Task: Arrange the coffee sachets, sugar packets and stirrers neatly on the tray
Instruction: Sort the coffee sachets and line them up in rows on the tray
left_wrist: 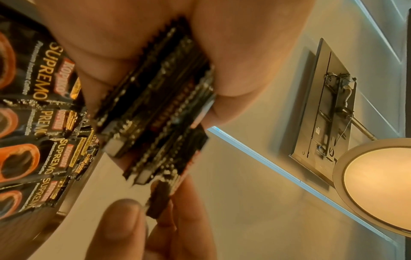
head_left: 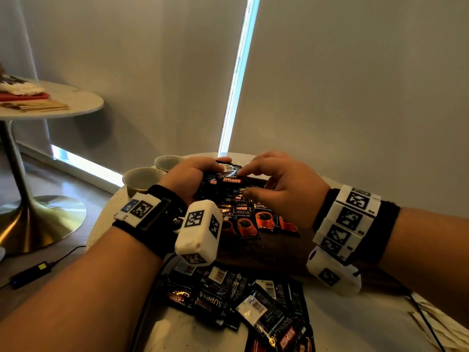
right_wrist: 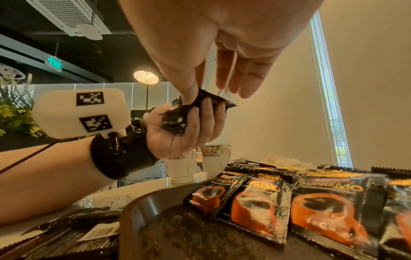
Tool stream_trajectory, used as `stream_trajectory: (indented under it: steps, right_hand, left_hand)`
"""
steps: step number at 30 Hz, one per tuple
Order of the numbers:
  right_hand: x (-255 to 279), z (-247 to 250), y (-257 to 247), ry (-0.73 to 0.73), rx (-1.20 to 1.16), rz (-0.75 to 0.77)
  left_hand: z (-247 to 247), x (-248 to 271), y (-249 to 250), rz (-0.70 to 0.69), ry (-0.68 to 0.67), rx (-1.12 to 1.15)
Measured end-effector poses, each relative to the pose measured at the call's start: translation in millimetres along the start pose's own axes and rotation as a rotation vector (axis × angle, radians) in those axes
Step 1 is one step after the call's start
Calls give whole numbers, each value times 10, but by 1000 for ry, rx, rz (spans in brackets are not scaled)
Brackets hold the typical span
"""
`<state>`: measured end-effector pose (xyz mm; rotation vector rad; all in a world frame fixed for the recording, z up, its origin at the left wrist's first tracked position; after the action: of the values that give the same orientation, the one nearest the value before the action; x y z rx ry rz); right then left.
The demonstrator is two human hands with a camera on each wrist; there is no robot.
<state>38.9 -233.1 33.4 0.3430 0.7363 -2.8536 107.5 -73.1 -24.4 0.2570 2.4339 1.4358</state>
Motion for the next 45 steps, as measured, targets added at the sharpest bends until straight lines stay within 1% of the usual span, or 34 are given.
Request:
stream_trajectory:
  steps: [5, 10, 12, 15, 18, 19, 22, 24, 26, 29, 34, 39, 40, 43, 45]
  right_hand:
    - [-22, 5, 9, 66, -3, 65]
    - [-47, -10, 17, 117, 46, 158]
    - [-49, -18, 24, 143, 66, 172]
    - [-56, 15, 6, 221, 61, 133]
    - [-126, 108, 21, 263, -3, 17]
    - [-169, 131, 56, 240, -15, -49]
    - [-285, 108, 270, 81, 55, -286]
    - [-327, 35, 419, -18, 129, -384]
    - [-342, -63, 529, -103, 187, -444]
    - [-337, -193, 625, -171, 171, -510]
    - [-305, -369, 650, -324, -8, -613]
    - [-330, -398, 563, -480, -162, -678]
    - [-337, -403, 545, -475, -144, -679]
    - [-361, -384, 519, -302, 116, -609]
    - [-374, -393, 525, -244, 208, -568]
  left_hand:
    - [19, -15, 1, 1, -1, -94]
    - [36, -39, -28, 25, 13, -124]
    - [36, -45, -45, 38, 7, -123]
    - [33, -23, -80, 80, 2, -96]
    - [34, -13, -76, 121, 47, 23]
    - [53, -20, -72, 125, 73, 56]
    - [98, -40, -60, 126, 120, 135]
    - [128, -54, -55, 122, 138, 151]
    - [132, -56, -51, 128, 140, 154]
    - [131, -53, -57, 137, 128, 155]
    - [118, -54, -58, 128, 126, 163]
    - [134, -63, -56, 131, 116, 163]
    - [134, -65, -54, 134, 113, 164]
    - [129, -70, -51, 138, 110, 156]
    - [128, -73, -54, 139, 113, 160]
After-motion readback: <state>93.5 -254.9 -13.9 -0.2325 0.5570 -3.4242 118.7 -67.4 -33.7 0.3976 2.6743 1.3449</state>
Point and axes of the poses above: each hand's wrist, its own x-axis away from the middle knuckle, its own z-axis out of the back of the hand, y = z × x, the point moved 4 cm from there along -x, towards the middle knuckle, and after that the axes turned 14 degrees about -z, right-handed, at the moved point
